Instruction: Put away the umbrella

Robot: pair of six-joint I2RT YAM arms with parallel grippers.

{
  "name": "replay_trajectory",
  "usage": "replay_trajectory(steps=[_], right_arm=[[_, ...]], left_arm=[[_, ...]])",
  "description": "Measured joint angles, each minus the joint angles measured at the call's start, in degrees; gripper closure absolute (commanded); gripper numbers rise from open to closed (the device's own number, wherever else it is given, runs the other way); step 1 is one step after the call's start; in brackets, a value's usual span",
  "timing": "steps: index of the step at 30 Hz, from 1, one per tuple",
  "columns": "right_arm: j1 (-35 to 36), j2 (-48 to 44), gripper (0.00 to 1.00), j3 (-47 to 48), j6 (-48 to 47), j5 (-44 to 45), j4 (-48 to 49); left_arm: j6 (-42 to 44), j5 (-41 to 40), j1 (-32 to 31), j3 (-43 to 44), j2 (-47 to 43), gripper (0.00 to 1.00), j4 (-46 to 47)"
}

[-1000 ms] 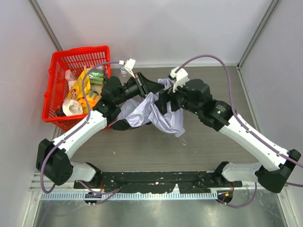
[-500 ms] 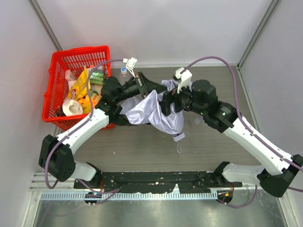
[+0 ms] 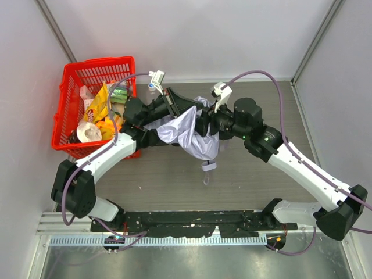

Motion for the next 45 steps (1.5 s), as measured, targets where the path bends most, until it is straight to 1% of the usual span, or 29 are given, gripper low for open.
replay_trajectory(steps=[1,2,3,4,7,8,10,12,13,14,15,18,19,21,23,24,26,28,30,34,36,39,41,44,45], right_arm=[[-0.2,-0.5,0.69,-1.1,0.8,-1.0,1.8],[-0.3,-0.7,0.82,-1.7,0.9,-1.6,2.8],[-0.4,-1.0,0.89,-2.3,1.7,-2.4,4.0],[-0.4,-1.4,1.0,-2.7,2.3,-3.2,5.0],[-0.5,-2.2,1.0,-3.0,4.1,-5.3,6.8],[-0.5,-2.6,0.99,-3.0,4.6,-6.1,7.1],[-0.5,-3.7,1.0,-3.0,5.3,-7.3,7.1],[-0.3,-5.0,1.0,-3.8,4.4,-7.0,7.5],[-0.3,-6.5,0.99,-4.9,3.3,-6.8,8.1],[-0.3,-7.6,0.99,-6.1,2.7,-6.4,7.9],[-0.3,-8.7,1.0,-7.8,2.1,-6.2,7.6],[-0.8,-10.9,0.99,-13.0,1.0,-5.4,3.4],[-1.0,-11.7,1.0,-14.6,0.7,-4.6,1.2],[-1.2,-14.2,1.0,-17.4,0.2,-2.6,-2.4],[-1.5,-18.1,0.99,-19.6,-0.8,0.3,-4.9],[-1.6,-20.2,1.0,-20.4,-1.2,1.8,-5.6],[-1.7,-23.5,1.0,-20.9,-2.0,4.8,-6.0],[-1.8,-25.5,1.0,-20.9,-2.8,7.6,-4.9],[-1.9,-26.3,0.99,-20.9,-3.7,9.7,-3.7],[-1.9,-27.2,0.99,-21.1,-5.6,12.8,-2.1],[-1.9,-27.1,0.99,-21.0,-6.5,14.2,-1.8],[-1.9,-26.1,1.0,-20.3,-7.9,16.1,-2.4],[-1.9,-25.8,1.0,-20.1,-8.5,16.8,-2.7],[-1.9,-25.4,1.0,-19.2,-9.1,17.2,-3.4],[-1.9,-25.3,1.0,-18.9,-9.2,17.3,-3.5]], left_arm=[[-0.3,0.3,0.0,0.0,0.2,1.0,1.0],[-0.6,0.5,0.0,0.0,0.3,1.0,1.8],[-1.1,0.8,0.0,0.0,0.4,1.0,2.9],[-1.4,0.8,0.0,0.0,0.4,1.0,4.3],[-1.7,1.7,0.0,0.0,0.4,0.99,8.2],[-1.8,1.8,0.0,0.0,0.4,0.86,9.4],[-2.3,3.1,0.0,0.4,0.4,0.46,11.2],[-2.4,4.5,-0.2,2.1,0.1,0.23,8.8],[-1.9,4.6,-0.2,2.9,-0.2,0.08,5.4],[-1.4,5.3,-0.1,3.8,-0.8,0.02,1.9],[-0.2,5.7,0.1,4.7,-1.9,0.0,-2.1],[6.5,5.3,1.6,8.5,-7.4,0.0,-17.9],[9.0,3.9,2.5,10.3,-9.1,0.04,-23.2],[15.3,-0.9,4.1,15.0,-13.0,0.18,-34.8],[19.8,-6.9,5.0,17.8,-17.4,0.19,-43.4],[21.4,-9.2,5.0,18.2,-19.5,0.18,-46.5],[23.1,-11.3,4.9,17.5,-22.7,0.17,-51.0],[23.1,-11.3,4.8,14.6,-25.8,0.17,-53.9],[21.5,-11.4,4.8,11.2,-26.9,0.13,-55.5],[14.6,-14.4,4.5,2.3,-25.9,0.09,-56.2],[12.8,-17.4,3.6,0.3,-23.9,0.07,-58.1],[13.7,-25.9,-1.4,2.7,-20.1,0.05,-64.2],[14.3,-30.4,-4.9,5.9,-17.8,0.0,-66.6],[14.6,-33.9,-7.6,7.3,-16.7,0.0,-65.1],[14.7,-34.6,-8.1,7.3,-16.4,0.03,-64.3]])
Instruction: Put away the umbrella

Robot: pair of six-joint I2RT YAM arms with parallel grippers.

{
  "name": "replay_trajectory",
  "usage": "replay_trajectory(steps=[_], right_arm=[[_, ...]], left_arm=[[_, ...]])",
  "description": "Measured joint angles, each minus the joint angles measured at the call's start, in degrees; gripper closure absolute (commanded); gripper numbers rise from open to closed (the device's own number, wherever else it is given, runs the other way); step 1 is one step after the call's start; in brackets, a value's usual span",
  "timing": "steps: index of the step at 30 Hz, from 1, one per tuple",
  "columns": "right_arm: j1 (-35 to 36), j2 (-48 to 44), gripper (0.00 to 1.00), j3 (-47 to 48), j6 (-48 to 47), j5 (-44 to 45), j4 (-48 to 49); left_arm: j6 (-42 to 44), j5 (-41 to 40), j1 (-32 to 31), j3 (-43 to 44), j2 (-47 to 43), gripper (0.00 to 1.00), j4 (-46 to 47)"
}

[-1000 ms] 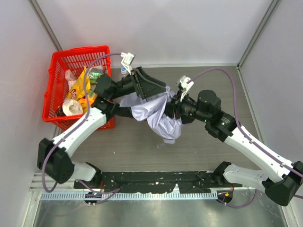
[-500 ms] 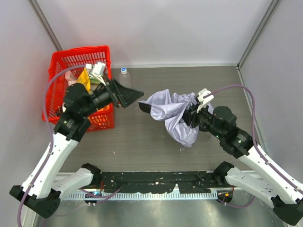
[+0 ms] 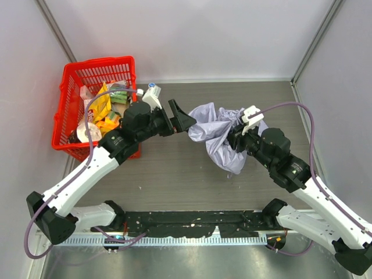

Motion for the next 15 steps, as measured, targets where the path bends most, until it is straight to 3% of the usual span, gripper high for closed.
replay_trajectory(steps=[2,6,8,9,11,15], right_arm=[[0.0,0.0,1.0,0.2,-0.1,0.1,0.0],[0.0,-0.1,0.99,0.2,0.0,0.1,0.0],[0.0,-0.5,1.0,0.2,0.5,0.3,0.0],[0.0,-0.7,1.0,0.2,0.7,0.6,0.0],[0.0,-1.8,1.0,0.3,1.2,1.7,0.0],[0.0,-5.9,1.0,2.1,2.0,3.3,-1.9]], left_arm=[[0.2,-0.5,-0.6,0.0,1.1,0.14,1.6],[1.7,-2.1,-1.1,0.0,4.7,0.56,3.0],[3.8,-5.3,-1.3,-0.7,5.2,0.82,2.7],[4.1,-6.9,-1.2,-1.0,5.0,0.89,2.2],[6.9,-12.0,-0.7,-2.7,2.8,1.0,1.4],[10.5,-18.4,2.6,-6.0,-4.6,1.0,-0.2]])
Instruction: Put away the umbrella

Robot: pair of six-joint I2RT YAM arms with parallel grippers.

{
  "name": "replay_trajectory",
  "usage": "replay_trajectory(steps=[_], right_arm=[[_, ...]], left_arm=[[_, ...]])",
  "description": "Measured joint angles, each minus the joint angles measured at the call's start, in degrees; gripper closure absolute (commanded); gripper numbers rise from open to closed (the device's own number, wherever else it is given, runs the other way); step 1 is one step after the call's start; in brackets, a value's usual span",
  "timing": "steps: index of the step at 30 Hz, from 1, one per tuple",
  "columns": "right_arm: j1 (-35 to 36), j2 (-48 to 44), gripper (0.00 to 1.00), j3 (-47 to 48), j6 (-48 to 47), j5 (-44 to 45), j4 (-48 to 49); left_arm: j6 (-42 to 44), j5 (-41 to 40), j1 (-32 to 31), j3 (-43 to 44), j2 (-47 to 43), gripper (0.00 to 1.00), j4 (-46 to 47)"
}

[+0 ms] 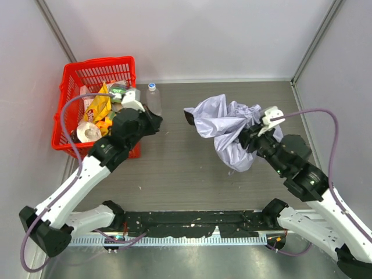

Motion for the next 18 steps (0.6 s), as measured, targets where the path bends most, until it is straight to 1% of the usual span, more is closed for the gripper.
replay_trajectory(steps=[2,3,4,5,6,7,9,10,12,15,16,18], right_arm=[[0.0,-1.2,1.0,2.1,0.0,1.0,-1.3],[0.0,-1.2,1.0,3.6,0.0,1.8,-2.0],[0.0,-1.0,1.0,5.4,-0.1,2.8,-3.1],[0.0,-0.5,0.99,7.4,-0.2,4.0,-4.2],[0.0,0.6,1.0,9.5,-0.5,5.6,-5.3],[0.0,1.9,1.0,11.5,-0.9,7.0,-6.3],[0.0,6.4,0.99,16.2,-2.8,11.4,-8.9],[0.0,9.3,1.0,18.4,-3.9,13.8,-10.4],[0.0,15.0,1.0,22.2,-6.4,18.0,-13.1],[-0.1,20.8,1.0,23.5,-9.5,21.4,-14.6],[-0.1,22.1,1.0,23.5,-10.3,21.6,-15.8],[-0.1,22.9,0.99,23.3,-11.4,19.5,-18.0]], left_arm=[[1.3,-1.6,1.4,-0.2,-2.9,0.99,-0.2],[2.0,-2.2,1.9,-0.2,-4.2,0.94,-0.1],[2.4,-2.3,2.0,-0.2,-5.2,0.8,-0.1],[2.9,-1.7,2.0,-0.3,-6.3,0.68,0.2],[3.3,-0.2,2.0,-0.7,-7.3,0.6,1.2],[3.6,0.1,2.0,-0.8,-7.5,0.54,1.4],[3.5,3.5,2.0,-1.4,-7.7,0.43,3.0],[3.5,5.1,2.0,-1.7,-7.6,0.4,3.5],[3.0,9.0,2.0,-2.2,-7.1,0.29,4.8],[1.4,15.2,2.0,-3.5,-6.2,0.13,8.2],[0.2,17.4,2.0,-4.3,-5.9,0.1,10.3],[-3.0,21.0,2.0,-5.5,-4.5,0.1,14.1]])
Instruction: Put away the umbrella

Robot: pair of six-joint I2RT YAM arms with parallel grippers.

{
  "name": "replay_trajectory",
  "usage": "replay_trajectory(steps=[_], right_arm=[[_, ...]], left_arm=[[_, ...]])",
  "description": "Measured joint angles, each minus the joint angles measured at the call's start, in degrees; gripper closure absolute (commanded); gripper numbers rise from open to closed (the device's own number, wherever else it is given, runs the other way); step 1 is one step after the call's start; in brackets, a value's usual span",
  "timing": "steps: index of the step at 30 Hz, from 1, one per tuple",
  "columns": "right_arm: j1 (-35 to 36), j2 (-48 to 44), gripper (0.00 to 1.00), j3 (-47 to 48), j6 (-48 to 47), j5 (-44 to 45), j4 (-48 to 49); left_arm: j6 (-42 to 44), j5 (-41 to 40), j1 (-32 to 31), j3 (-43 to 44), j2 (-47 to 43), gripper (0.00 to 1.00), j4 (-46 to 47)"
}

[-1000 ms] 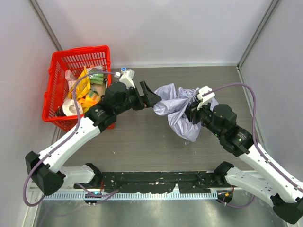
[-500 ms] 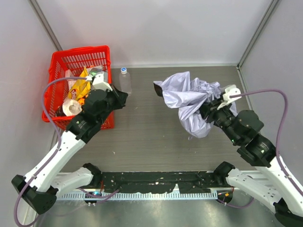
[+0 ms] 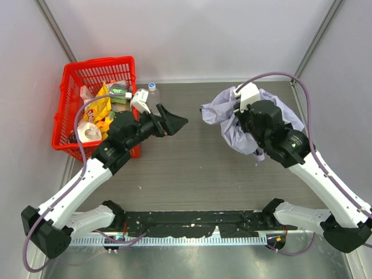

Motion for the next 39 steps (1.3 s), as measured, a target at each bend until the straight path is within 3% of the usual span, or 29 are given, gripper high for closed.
replay_trajectory(steps=[4,8,15,16,18,20,22,23,27,33,35,36,38,39], right_arm=[[0.0,-4.6,1.0,-3.4,-1.8,-7.6,2.1],[0.0,-15.2,1.0,-12.4,-4.9,-14.7,6.8],[0.0,-18.8,0.99,-15.8,-10.4,-20.9,12.1],[0.0,-18.8,1.0,-15.9,-10.8,-21.3,12.6],[0.0,-18.1,1.0,-16.1,-11.7,-22.3,14.0],[0.0,-17.7,1.0,-16.5,-12.4,-22.8,15.2],[0.0,-17.6,1.0,-17.3,-12.6,-22.6,16.4],[0.0,-17.7,1.0,-17.6,-12.6,-22.3,16.9],[0.0,-19.9,1.0,-21.0,-10.6,-17.5,21.3],[0.0,-32.1,1.0,-31.5,0.2,-4.9,31.1],[0.0,-36.5,1.0,-34.5,3.5,-2.9,32.9],[0.0,-37.8,1.0,-35.1,4.4,-2.4,33.7],[0.0,-39.7,0.99,-36.3,6.1,-2.5,35.6],[0.0,-39.9,1.0,-36.4,6.3,-2.6,35.8]], left_arm=[[-9.3,3.4,0.0,0.4,5.7,0.03,5.1],[-16.8,3.9,0.0,4.0,12.8,0.01,2.8],[-22.0,4.8,-1.4,4.0,13.9,0.17,4.7],[-22.4,5.1,-1.7,3.8,13.8,0.21,5.5],[-23.8,6.1,-2.1,2.5,13.8,0.39,8.0],[-25.2,7.7,-2.3,1.0,13.9,0.68,10.5],[-26.1,9.2,-2.3,0.3,13.9,0.91,11.9],[-25.6,9.7,-2.3,0.2,14.0,0.98,12.3],[-23.6,8.0,-2.1,-1.3,11.6,1.0,13.6],[-20.8,-3.7,-1.8,-17.7,-6.4,1.0,26.3],[-20.1,-5.7,-1.8,-19.6,-9.4,1.0,30.7],[-19.8,-5.8,-1.7,-19.4,-9.6,0.88,32.1],[-18.9,-4.5,-1.7,-17.2,-8.5,0.24,33.0],[-18.6,-3.1,-1.7,-15.2,-7.3,0.01,32.6]])
